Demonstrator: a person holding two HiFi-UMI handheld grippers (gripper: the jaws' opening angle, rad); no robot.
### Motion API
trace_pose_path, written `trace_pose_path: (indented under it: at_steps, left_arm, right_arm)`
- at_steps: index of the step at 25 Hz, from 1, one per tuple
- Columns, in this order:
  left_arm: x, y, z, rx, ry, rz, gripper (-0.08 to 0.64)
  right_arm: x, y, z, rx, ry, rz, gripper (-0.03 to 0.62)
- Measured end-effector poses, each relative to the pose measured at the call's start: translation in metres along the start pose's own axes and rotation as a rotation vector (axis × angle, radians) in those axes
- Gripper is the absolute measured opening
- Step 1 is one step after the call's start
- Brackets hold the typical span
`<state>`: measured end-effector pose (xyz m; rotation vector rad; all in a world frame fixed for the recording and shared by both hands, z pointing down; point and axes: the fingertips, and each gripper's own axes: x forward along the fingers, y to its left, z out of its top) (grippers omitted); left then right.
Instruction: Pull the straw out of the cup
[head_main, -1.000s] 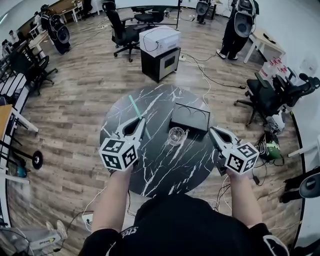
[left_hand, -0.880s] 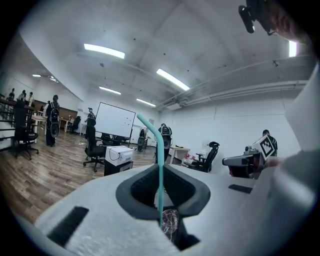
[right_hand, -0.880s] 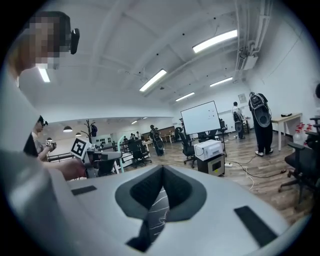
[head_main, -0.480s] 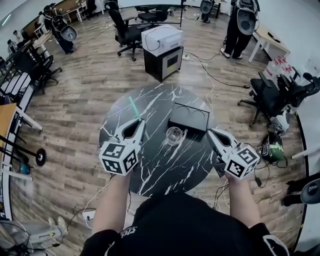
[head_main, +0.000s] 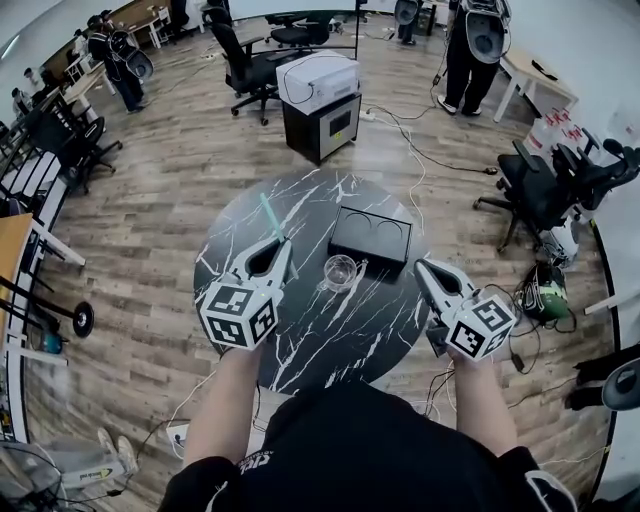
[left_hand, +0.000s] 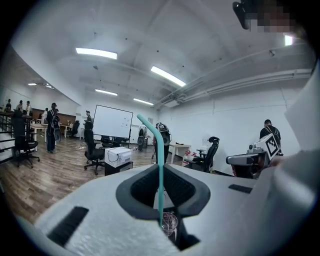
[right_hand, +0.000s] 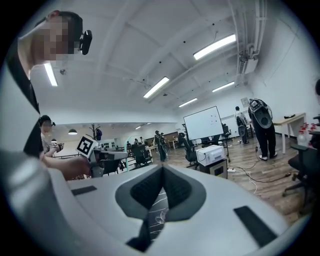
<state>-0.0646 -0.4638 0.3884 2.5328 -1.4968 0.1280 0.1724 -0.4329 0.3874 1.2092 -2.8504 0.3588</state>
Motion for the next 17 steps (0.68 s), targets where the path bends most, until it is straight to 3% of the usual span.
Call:
trace_pose_path:
  at_steps: [10, 17]
  left_arm:
    - [0.004, 0.001, -0.001, 0.000, 0.007, 0.005, 0.032]
    - [0.009, 0.000, 0.002, 0.044, 0.010, 0.002, 0.032]
  right_arm:
    - [0.004, -0.002, 0.007, -0.023, -0.006, -0.001, 0.003]
    - [0.017, 0.001, 0.016, -0.039, -0.026, 0.012, 0.003]
